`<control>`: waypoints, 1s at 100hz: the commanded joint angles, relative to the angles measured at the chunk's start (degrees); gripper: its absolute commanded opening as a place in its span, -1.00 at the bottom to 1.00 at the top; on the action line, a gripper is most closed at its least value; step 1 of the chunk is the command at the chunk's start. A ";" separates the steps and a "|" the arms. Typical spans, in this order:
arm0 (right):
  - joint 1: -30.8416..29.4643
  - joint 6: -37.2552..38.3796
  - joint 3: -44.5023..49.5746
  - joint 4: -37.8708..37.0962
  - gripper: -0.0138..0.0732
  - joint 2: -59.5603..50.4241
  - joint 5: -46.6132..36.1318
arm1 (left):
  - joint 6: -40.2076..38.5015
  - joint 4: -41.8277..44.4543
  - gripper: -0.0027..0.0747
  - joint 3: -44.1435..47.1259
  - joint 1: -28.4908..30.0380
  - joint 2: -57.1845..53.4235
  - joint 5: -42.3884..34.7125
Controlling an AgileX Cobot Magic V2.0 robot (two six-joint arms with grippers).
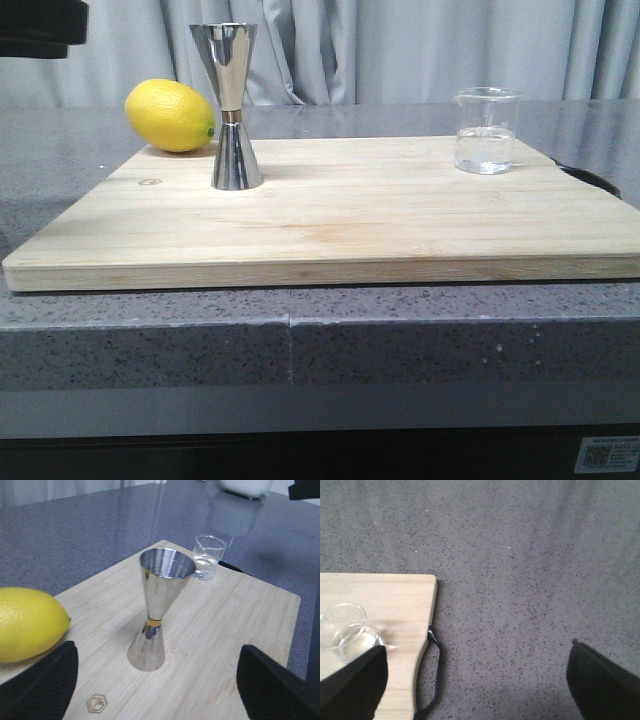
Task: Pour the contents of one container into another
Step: 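Move the left gripper down toward the steel jigger, then close the left gripper around the steel jigger's lower cone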
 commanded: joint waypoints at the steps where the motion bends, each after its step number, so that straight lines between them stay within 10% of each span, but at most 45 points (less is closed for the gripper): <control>1: 0.12 -0.55 -1.49 -0.21 0.82 -0.14 -4.02 | 3.74 -4.18 0.58 -1.72 -2.59 -1.34 4.38; 100: 0.12 -0.55 -1.49 -0.21 0.82 1.01 -4.18 | 13.29 -13.00 0.58 -10.55 -13.22 15.80 1.83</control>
